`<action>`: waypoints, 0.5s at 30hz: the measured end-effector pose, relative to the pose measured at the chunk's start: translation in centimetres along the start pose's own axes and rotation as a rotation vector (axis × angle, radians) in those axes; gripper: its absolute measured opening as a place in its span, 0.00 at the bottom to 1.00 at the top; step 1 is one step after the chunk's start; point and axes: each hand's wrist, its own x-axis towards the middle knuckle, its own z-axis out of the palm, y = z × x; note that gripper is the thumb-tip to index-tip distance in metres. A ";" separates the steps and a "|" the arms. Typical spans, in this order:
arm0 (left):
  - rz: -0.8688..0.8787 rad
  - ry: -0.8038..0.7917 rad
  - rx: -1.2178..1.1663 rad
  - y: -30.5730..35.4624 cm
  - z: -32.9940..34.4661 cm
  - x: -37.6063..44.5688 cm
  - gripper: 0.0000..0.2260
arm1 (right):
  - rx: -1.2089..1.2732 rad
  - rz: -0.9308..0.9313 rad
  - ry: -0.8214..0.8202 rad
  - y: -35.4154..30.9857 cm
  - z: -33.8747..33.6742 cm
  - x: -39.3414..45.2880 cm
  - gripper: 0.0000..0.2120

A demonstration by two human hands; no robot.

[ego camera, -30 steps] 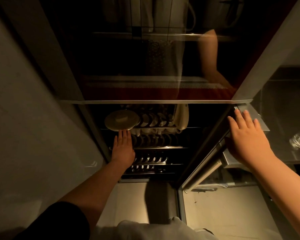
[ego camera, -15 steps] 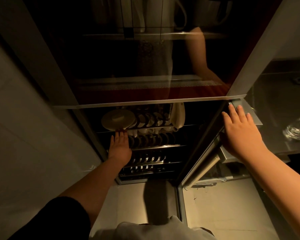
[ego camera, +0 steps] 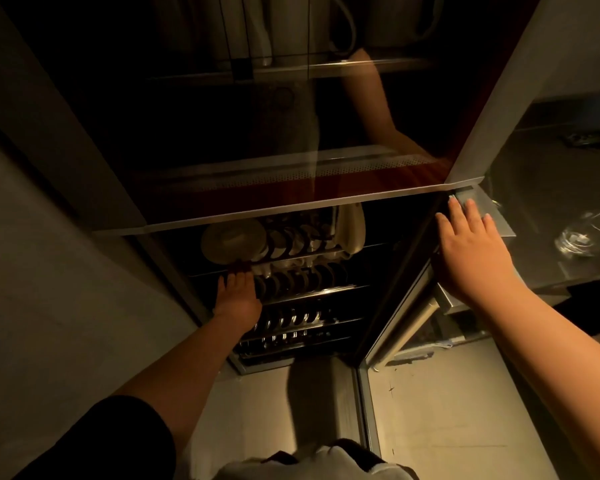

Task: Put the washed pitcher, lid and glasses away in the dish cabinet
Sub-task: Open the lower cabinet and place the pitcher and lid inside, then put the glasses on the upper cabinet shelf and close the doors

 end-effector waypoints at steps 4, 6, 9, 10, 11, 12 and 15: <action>0.146 0.119 -0.052 2.5 -0.6 -1.2 0.32 | 0.080 0.011 0.015 -0.1 -0.1 0.2 0.33; 0.251 0.164 -0.109 4.9 -1.8 -1.9 0.32 | 0.093 0.011 0.017 -0.1 0.0 0.3 0.33; 0.412 0.250 -0.141 8.9 -4.3 -2.4 0.34 | 0.098 0.015 0.022 -0.2 -0.1 0.3 0.32; 0.465 0.279 -0.148 10.1 -5.2 -2.6 0.34 | 0.107 0.016 0.027 -0.2 -0.1 0.3 0.31; 0.515 0.302 -0.163 11.4 -6.1 -2.7 0.34 | 0.117 0.016 0.029 -0.1 -0.2 0.2 0.31; 0.562 0.318 -0.183 12.6 -7.0 -2.9 0.34 | 0.128 0.016 0.025 0.0 -0.3 0.1 0.31; 0.710 0.348 -0.214 16.1 -9.8 -3.6 0.34 | 0.196 0.006 0.027 0.4 -0.6 0.0 0.32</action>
